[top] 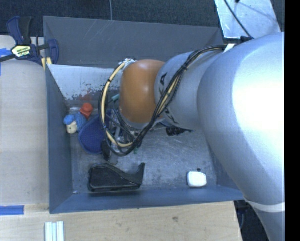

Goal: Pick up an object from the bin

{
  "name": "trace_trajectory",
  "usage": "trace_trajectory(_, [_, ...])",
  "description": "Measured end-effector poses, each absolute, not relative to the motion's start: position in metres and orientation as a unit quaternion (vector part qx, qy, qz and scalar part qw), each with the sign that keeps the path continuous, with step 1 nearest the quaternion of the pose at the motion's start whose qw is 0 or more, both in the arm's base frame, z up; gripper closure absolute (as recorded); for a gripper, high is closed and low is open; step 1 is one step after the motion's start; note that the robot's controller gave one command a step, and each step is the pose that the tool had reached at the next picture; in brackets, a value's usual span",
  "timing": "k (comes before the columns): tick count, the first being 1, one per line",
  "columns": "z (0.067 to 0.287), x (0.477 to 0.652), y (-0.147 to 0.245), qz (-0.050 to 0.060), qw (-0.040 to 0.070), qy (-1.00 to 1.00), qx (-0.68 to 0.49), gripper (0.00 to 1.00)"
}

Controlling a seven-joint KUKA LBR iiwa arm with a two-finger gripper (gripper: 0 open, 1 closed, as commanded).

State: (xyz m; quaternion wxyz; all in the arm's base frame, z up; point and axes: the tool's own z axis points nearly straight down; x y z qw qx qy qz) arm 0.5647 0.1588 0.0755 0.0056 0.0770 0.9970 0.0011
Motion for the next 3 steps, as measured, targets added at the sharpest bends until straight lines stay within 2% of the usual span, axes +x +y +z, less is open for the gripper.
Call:
trace_trajectory(1, [0.079,0.563,0.161,0.002,0.003,0.997,0.076,1.00])
trace_trajectory(2, [0.192,0.579,0.159,0.002,0.006,0.996,0.085,1.00])
trace_trajectory(3, [0.257,0.548,0.160,0.002,0.005,0.996,0.089,1.00])
